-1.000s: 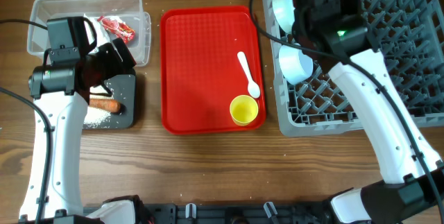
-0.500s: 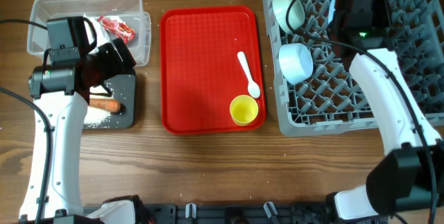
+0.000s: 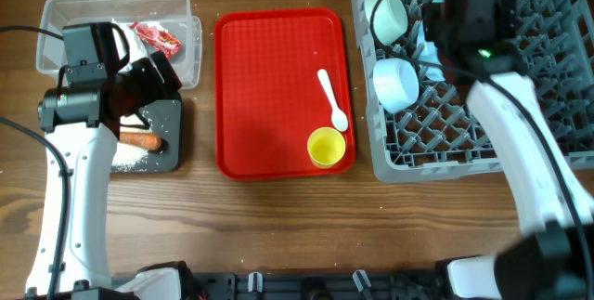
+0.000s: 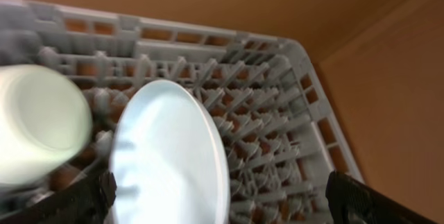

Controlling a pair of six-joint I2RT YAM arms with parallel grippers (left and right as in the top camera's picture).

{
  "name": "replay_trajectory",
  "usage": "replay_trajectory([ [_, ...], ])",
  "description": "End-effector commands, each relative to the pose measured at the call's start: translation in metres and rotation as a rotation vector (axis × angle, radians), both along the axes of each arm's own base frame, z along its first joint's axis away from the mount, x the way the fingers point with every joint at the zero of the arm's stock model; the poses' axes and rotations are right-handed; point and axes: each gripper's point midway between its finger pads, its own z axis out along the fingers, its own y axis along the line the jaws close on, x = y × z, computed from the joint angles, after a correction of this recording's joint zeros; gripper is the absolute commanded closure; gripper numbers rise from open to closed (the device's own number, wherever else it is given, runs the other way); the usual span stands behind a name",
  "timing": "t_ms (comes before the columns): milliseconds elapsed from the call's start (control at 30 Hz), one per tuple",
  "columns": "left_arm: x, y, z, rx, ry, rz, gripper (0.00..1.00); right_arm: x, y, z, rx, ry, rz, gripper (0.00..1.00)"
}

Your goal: Sort waste into correct bins and load items into the dishwasher rack

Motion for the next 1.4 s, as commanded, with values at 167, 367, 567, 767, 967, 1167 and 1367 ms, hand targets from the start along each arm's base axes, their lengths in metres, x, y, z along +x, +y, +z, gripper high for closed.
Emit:
replay_trajectory([
  [167, 0.003, -0.003, 0.004, -0.029, -0.011, -0.007, 0.0, -0.101, 0.109, 0.045, 0.543, 0.081, 0.492, 0.0],
  [367, -0.008, -0.125, -0.007, -0.314, 0.042, -0.465, 0.0, -0.101, 0.073, 0.029, 0.572, 0.106, 0.275, 0.0],
  [567, -0.04, -0.25, -0.091, -0.235, 0.287, -0.786, 0.04, -0.109, 0.044, 0.018, 0.601, 0.139, 0.157, 0.01],
  [767, -0.057, -0.279, -0.128, -0.132, 0.365, -0.839, 0.3, -0.112, 0.043, 0.014, 0.6, 0.157, 0.152, 0.03],
  [967, -0.062, -0.279, -0.163, -0.104, 0.459, -0.812, 0.75, -0.113, 0.043, 0.014, 0.6, 0.159, 0.151, 0.06],
  [1167, -0.053, -0.279, -0.117, -0.292, 0.41, -0.771, 0.96, -0.114, 0.058, 0.016, 0.663, 0.169, 0.211, 0.11],
  [1367, -0.041, -0.251, 0.07, -1.157, 0.027, -0.983, 0.96, -0.113, 0.165, 0.037, 1.005, 0.252, 0.825, 0.11],
])
